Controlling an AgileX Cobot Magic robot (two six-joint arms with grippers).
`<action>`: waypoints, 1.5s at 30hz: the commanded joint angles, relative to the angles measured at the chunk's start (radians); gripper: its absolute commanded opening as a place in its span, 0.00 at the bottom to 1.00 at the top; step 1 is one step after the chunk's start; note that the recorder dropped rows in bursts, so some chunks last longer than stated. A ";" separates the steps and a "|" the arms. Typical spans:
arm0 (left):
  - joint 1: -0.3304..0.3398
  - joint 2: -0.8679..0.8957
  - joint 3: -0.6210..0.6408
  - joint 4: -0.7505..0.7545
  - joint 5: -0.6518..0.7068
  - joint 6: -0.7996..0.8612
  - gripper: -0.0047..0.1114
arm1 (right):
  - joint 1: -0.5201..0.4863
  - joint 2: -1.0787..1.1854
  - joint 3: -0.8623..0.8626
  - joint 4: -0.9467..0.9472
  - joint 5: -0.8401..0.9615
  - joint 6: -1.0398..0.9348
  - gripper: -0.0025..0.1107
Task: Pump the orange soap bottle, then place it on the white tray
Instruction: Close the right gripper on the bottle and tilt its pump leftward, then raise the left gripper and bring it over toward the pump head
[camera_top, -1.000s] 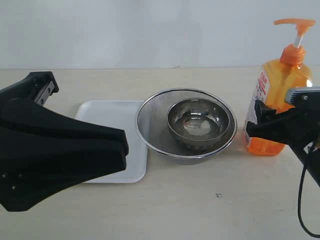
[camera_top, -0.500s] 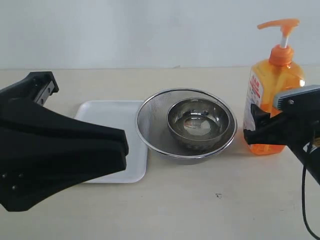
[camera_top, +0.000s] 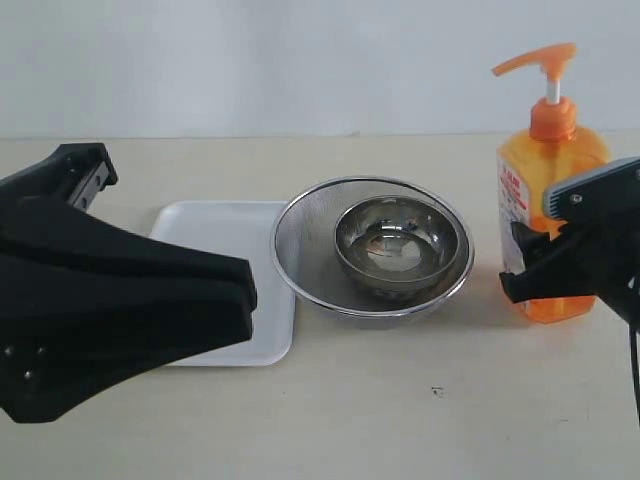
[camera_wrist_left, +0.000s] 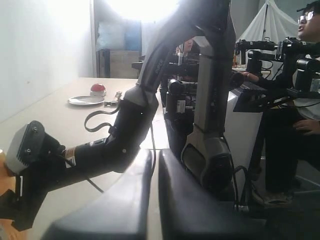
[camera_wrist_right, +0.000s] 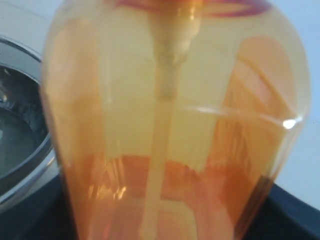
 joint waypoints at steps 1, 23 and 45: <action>-0.005 -0.005 0.003 -0.003 -0.006 -0.002 0.08 | 0.001 -0.016 0.002 0.034 -0.027 -0.067 0.02; -0.005 -0.005 0.003 -0.008 -0.006 -0.002 0.08 | 0.131 -0.016 0.002 0.217 -0.059 -0.309 0.02; -0.005 -0.005 0.003 -0.036 -0.006 -0.206 0.08 | 0.131 -0.016 0.002 0.189 -0.045 -0.280 0.02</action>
